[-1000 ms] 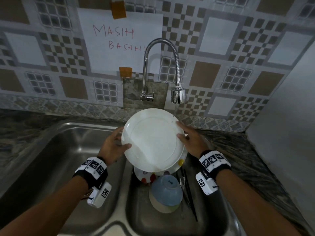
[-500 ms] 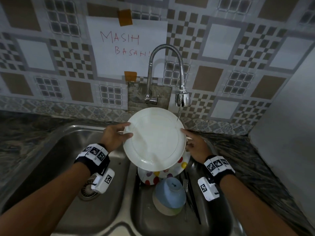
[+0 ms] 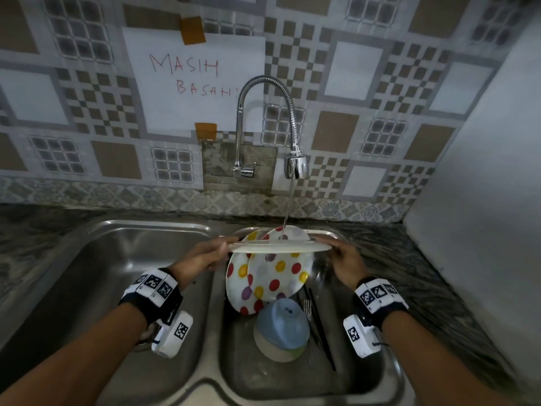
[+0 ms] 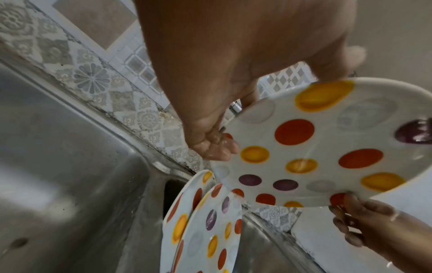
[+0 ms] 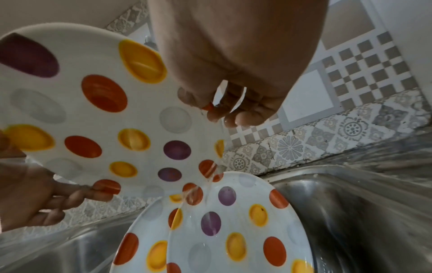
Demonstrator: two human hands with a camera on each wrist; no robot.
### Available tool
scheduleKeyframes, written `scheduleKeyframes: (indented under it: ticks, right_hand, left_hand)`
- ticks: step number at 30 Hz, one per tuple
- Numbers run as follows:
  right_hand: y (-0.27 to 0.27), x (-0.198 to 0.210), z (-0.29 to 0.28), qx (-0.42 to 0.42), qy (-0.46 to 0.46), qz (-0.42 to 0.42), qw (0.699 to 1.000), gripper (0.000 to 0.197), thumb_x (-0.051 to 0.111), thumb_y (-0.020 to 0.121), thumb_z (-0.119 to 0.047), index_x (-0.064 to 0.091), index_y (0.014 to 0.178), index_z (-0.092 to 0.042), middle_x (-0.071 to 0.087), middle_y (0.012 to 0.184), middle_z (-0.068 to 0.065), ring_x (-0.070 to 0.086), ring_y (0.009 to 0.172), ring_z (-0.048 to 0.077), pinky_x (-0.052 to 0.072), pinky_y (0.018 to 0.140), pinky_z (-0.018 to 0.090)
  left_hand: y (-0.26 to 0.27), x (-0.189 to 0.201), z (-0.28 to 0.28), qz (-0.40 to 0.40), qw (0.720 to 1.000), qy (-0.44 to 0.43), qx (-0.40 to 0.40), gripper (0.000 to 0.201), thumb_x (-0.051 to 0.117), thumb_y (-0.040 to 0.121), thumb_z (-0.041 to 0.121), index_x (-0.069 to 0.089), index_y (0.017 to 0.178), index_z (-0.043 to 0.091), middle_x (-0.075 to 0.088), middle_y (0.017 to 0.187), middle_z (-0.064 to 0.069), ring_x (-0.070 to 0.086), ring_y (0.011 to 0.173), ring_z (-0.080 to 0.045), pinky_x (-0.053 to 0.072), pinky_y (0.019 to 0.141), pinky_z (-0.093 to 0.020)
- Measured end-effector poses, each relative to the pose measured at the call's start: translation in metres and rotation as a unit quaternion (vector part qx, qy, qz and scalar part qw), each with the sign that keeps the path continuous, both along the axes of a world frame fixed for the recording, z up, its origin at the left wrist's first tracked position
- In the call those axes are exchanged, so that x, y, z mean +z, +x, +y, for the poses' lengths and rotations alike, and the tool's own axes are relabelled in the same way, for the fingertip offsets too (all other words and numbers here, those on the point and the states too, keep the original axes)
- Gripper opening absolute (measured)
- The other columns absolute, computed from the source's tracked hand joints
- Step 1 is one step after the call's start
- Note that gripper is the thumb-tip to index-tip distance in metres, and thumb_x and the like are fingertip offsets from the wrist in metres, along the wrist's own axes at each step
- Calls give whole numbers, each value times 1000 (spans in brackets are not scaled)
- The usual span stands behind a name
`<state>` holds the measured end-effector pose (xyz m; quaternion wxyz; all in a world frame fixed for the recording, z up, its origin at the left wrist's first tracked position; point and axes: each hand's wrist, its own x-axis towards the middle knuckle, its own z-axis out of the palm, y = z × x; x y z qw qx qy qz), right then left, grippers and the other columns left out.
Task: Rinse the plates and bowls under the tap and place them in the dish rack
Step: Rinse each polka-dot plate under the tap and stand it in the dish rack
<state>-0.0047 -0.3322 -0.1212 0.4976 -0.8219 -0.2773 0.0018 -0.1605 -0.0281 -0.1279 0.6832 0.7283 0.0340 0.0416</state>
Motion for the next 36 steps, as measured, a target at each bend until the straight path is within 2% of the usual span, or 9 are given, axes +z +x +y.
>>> scheduleKeyframes:
  ticks: [5, 10, 12, 16, 24, 27, 30, 33, 36]
  right_hand:
    - [0, -1, -8, -82, -69, -40, 993, 18, 57, 93, -15, 70, 106, -12, 53, 106, -3, 55, 102, 15, 38, 92, 22]
    - [-11, 1, -12, -86, -54, -24, 994, 20, 58, 86, -50, 64, 74, -35, 67, 83, -10, 63, 83, 16, 49, 80, 33]
    - [-21, 4, -12, -73, -37, -14, 997, 7, 61, 86, -42, 66, 82, -40, 70, 85, -9, 65, 83, 14, 52, 80, 37]
    - [-42, 10, -16, -96, -22, 4, 995, 32, 64, 86, -11, 63, 108, -35, 69, 83, -1, 65, 80, 15, 54, 81, 40]
    - [-90, 13, -59, -154, 1, -26, 988, 56, 61, 86, -8, 52, 123, -49, 70, 101, 0, 66, 95, 16, 53, 91, 42]
    - [-115, 18, -82, -187, 16, -19, 982, 54, 61, 86, -7, 55, 119, -49, 70, 101, 0, 66, 97, 17, 53, 92, 45]
    - [-142, 24, -116, -215, 14, -36, 976, 52, 61, 86, -8, 54, 116, -50, 70, 104, -3, 66, 97, 14, 54, 90, 41]
    - [-174, 33, -161, -248, 4, -58, 967, 45, 60, 87, -6, 53, 121, -34, 67, 105, -7, 64, 95, 3, 54, 86, 31]
    - [-210, 45, -214, -315, -14, -75, 946, 43, 58, 87, 1, 51, 116, -29, 63, 97, -9, 61, 79, -13, 47, 70, 6]
  left_hand:
    - [5, -2, -7, -9, 995, 95, -20, 50, 67, 81, 50, 57, 121, 22, 65, 118, -1, 60, 109, -11, 48, 89, -23]
    - [15, -4, 0, -34, 991, 95, 83, 25, 62, 89, 30, 67, 101, 9, 63, 114, -26, 64, 102, -25, 48, 98, -45]
    - [17, 1, -7, -32, 992, 72, 95, 26, 64, 85, 38, 68, 96, 15, 70, 104, -17, 64, 103, -35, 50, 94, -50]
    - [10, 17, -21, -76, 995, 17, 63, 24, 51, 92, -6, 60, 103, 12, 75, 88, 4, 70, 86, -14, 55, 73, -31]
    - [2, 9, -36, -141, 981, 129, -26, 60, 59, 81, 57, 38, 136, 47, 55, 136, 12, 51, 126, -8, 45, 103, -30]
    - [4, 15, -57, -161, 972, 159, -57, 52, 60, 87, 40, 39, 131, 58, 54, 137, 12, 51, 128, -11, 45, 104, -35]
    - [12, 15, -84, -206, 958, 173, -96, 54, 59, 87, 24, 44, 133, 48, 53, 138, -1, 50, 128, -23, 46, 102, -45]
    - [19, 23, -131, -215, 954, 155, -138, 58, 59, 85, 10, 48, 125, 50, 58, 125, 21, 56, 116, -12, 50, 90, -27]
    - [26, 28, -197, -222, 947, 111, -204, 52, 58, 86, -7, 51, 119, 32, 63, 114, 7, 62, 101, -3, 48, 77, -15]
